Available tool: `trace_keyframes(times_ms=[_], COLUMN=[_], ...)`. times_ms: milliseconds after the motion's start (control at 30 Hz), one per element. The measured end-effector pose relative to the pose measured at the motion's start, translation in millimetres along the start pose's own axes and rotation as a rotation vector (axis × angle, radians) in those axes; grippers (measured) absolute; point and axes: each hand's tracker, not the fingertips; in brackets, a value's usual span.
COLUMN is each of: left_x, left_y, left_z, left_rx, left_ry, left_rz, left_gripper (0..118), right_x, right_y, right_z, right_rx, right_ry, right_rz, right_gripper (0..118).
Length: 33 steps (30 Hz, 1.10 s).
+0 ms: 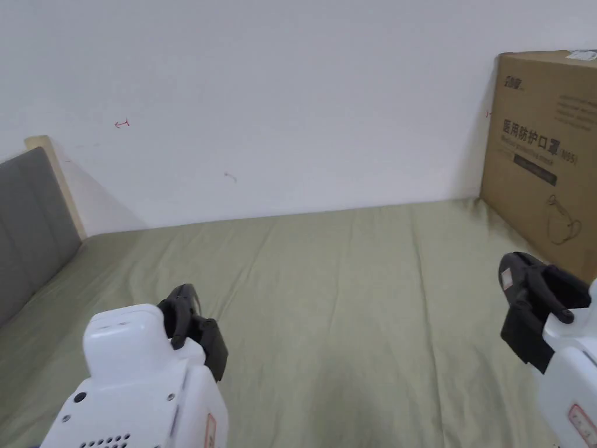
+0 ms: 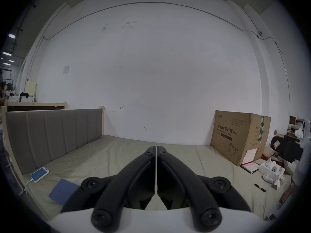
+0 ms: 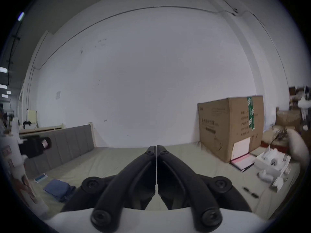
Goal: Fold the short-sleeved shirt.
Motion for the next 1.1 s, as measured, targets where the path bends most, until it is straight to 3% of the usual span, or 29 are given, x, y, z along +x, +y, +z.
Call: trace_keyframes(times_ms=[67, 100, 133, 167, 200, 233, 267, 400, 500, 1100], left_x=[0, -1, -2, -3, -2, -1, 0, 9, 8, 4], left_y=[2, 2, 4, 4, 4, 4, 4, 4, 3, 1], left_z=[6, 8, 8, 7, 5, 5, 9, 12, 12, 14], left_rx=[0.017, 0.031, 0.035, 0.025, -0.002, -0.013, 0.005, 0.017, 0.012, 0.017], left_ry=[0.000, -0.010, -0.045, -0.095, -0.119, -0.111, -0.105, -0.079, -0.074, -0.037], left_rz=[0.004, 0.000, 0.002, 0.013, 0.008, 0.004, 0.003, -0.047, -0.057, -0.029], left_gripper=[24, 48, 56, 56, 95, 114, 118, 117, 117, 117], right_x=[-3, -6, -8, -9, -11, -14, -16, -15, -14, -18], right_y=[1, 1, 1, 1, 0, 0, 0, 0, 1, -3], right_z=[2, 2, 2, 2, 3, 3, 3, 4, 3, -5], right_rx=[0.000, -0.005, -0.008, -0.008, -0.007, -0.010, -0.013, -0.021, -0.037, -0.124], right_ry=[0.012, 0.013, 0.017, 0.026, 0.031, 0.027, 0.020, 0.041, 0.041, 0.076], right_rz=[0.025, 0.029, 0.030, 0.032, 0.033, 0.038, 0.045, -0.001, -0.018, -0.022], right_gripper=[58, 69, 73, 73, 83, 88, 94, 111, 118, 118])
